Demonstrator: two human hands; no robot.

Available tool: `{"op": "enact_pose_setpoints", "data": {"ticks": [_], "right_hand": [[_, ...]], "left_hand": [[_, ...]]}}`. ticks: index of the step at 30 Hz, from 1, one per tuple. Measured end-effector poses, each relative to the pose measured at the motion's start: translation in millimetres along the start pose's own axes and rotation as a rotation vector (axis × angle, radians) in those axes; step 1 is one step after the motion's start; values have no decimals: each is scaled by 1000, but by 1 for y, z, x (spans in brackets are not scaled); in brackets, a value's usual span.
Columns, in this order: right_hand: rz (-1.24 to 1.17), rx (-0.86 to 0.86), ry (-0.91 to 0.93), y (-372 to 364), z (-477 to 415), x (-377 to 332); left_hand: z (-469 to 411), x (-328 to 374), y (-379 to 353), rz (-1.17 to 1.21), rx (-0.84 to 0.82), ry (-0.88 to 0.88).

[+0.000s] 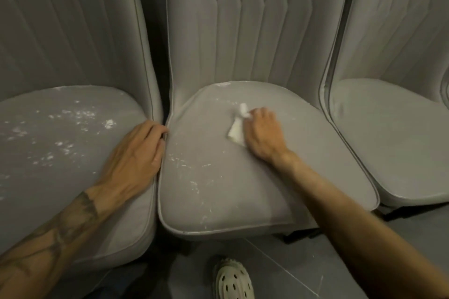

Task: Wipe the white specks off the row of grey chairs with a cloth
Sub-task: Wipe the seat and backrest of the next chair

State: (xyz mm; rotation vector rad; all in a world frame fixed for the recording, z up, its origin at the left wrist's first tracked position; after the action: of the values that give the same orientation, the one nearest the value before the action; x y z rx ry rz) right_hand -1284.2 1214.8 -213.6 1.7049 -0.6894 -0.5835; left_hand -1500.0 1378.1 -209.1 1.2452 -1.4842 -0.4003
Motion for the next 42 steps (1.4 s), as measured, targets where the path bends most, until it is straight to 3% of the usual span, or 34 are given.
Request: {"op": "enact_pose_setpoints", "data": {"ticks": [3,5,7,9,11,13,18,23,27,30,32,35,37,40,42], "right_hand": [[-176,-41,372,11,64,-94],[-257,-91,555,22,93,-115],[-261,-65,464,30,79,-84],[-145,-27,264,31,56,-36],[-9,4,191,29,51,-19],[-10,16,280,26,69,-55],[-277,1,651,42,140,-162],[-57,38,426,43,115,-93],[-85,84,590,44,150,-147],[-250,-34,689,45,156,-172],[-273,-21,598,46,129,-148],[-67,35,453,44,95,-115],[13,79,551,45,108,-131],[-149,24,817,41,154,-170],[-282,-54,765,40,142,-163]], "left_hand": [[10,1,4,20,10,35],[15,5,5,11,5,28],[21,12,7,-13,4,6],[29,17,7,-53,-5,-6],[36,19,6,-84,-13,-5],[41,19,4,-98,-16,10],[45,16,1,-86,-21,17],[47,15,2,-26,-9,45],[47,15,3,-23,-17,85],[48,17,4,-36,-31,87],[47,18,4,-21,-33,89],[47,17,5,4,-23,112],[47,15,4,9,-25,126],[47,13,5,24,-27,143],[47,13,6,34,-26,151]]}}
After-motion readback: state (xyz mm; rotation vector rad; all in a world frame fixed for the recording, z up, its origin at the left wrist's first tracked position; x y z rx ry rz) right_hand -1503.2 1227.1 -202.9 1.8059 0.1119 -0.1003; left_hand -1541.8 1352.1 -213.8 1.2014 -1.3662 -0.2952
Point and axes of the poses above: each hand's wrist, its own z-axis away from the middle knuckle, its own y-axis out of the back of the hand, x = y × z, the point moved 10 cm from there along -z, towards the middle knuckle, and after that the axes turned 13 degrees about z, right-handed, at the moved point
